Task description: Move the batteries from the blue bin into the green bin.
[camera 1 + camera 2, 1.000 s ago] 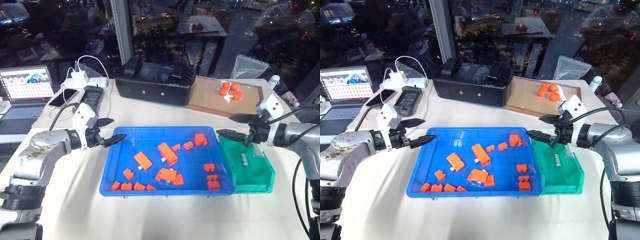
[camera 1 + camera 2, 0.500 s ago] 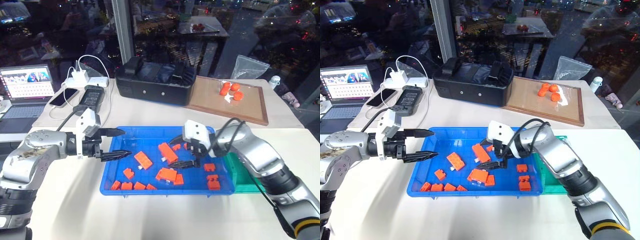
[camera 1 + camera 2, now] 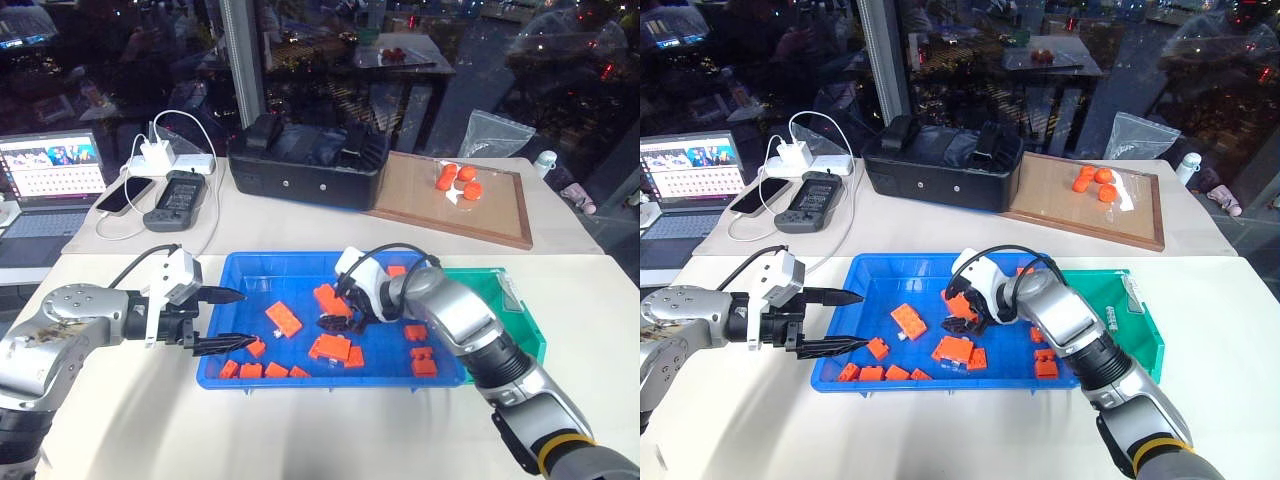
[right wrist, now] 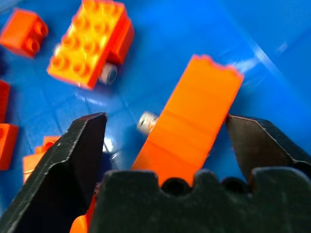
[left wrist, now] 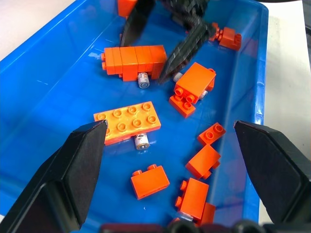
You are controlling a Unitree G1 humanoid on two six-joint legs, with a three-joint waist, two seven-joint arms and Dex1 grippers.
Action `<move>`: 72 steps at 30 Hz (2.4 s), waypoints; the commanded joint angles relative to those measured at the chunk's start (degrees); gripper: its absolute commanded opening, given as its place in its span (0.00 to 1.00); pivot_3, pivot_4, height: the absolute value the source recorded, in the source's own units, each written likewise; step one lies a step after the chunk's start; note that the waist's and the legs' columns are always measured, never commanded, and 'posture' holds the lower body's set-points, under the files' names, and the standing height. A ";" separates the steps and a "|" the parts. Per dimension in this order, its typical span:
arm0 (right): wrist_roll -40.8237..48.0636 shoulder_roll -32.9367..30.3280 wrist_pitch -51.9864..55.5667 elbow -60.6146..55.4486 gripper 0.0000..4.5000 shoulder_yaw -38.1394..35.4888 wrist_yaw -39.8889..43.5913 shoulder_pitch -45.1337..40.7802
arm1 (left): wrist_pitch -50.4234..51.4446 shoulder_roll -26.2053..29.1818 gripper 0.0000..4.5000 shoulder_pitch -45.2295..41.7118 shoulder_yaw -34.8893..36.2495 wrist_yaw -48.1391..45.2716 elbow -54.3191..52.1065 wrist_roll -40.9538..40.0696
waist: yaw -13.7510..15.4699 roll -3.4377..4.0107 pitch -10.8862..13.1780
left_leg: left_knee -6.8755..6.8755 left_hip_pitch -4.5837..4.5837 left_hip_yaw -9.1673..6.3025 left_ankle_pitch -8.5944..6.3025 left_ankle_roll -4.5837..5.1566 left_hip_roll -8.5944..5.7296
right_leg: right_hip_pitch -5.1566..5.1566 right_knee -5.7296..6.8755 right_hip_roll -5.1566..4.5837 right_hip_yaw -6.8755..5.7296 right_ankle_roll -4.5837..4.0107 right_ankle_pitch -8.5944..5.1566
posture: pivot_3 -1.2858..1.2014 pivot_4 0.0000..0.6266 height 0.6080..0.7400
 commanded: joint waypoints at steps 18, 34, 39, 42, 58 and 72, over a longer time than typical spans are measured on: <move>3.66 -18.72 -1.11 -11.43 0.32 -7.10 9.22 -0.09 | -2.86 -1.06 1.00 -6.49 -3.13 -1.42 2.19 3.02 | 0.52 -0.01 0.00 | 0.08 -0.01 0.00 -0.01 0.00 0.09 | 0.01 -0.13 0.16 -0.03 -0.12 -0.08 | 0.52 0.24 0.97; 3.89 -12.41 -4.59 -10.76 0.99 -2.64 11.52 -4.24 | -2.13 -0.52 1.00 -7.54 -2.62 -1.48 1.29 2.75 | -0.13 0.00 0.01 | 0.19 -0.05 0.05 0.00 0.00 0.71 | -0.04 -0.07 0.90 0.22 -0.29 0.07 | 0.52 0.24 0.97; 0.02 -4.38 -6.13 -4.56 0.99 3.11 8.22 -6.48 | -1.13 -0.32 1.00 -7.13 -1.75 -1.11 -0.45 1.74 | 0.06 0.00 0.01 | 0.22 -0.07 0.19 0.01 -0.02 0.83 | -0.07 -0.03 1.04 0.17 -0.43 0.09 | 0.52 0.24 0.97; -1.37 -2.27 -7.47 -1.56 0.99 3.98 7.29 -6.57 | -0.50 -0.10 1.00 -6.78 -1.16 -0.80 -1.17 1.28 | 0.25 0.00 0.01 | 0.21 -0.10 0.22 0.07 -0.12 0.82 | -0.07 0.00 1.01 0.16 -0.44 0.09 | 0.52 0.24 0.97; -6.62 4.90 -10.23 9.40 0.85 4.98 2.85 -4.06 | -0.07 2.30 1.00 -3.28 1.92 -1.03 -2.73 1.00 | -0.05 0.00 0.01 | 0.18 -0.07 0.25 0.10 -0.19 0.91 | -0.10 0.04 1.09 0.14 -0.53 0.13 | 0.52 0.24 0.97; -1.99 -1.13 -2.65 -0.56 0.55 -5.09 5.88 -6.53 | -1.91 0.36 1.00 -7.45 -1.24 -2.15 0.32 1.64 | 0.18 0.00 0.01 | 0.18 -0.09 0.26 0.10 -0.19 0.90 | -0.11 0.04 1.07 0.13 -0.53 0.14 | 0.52 0.24 0.97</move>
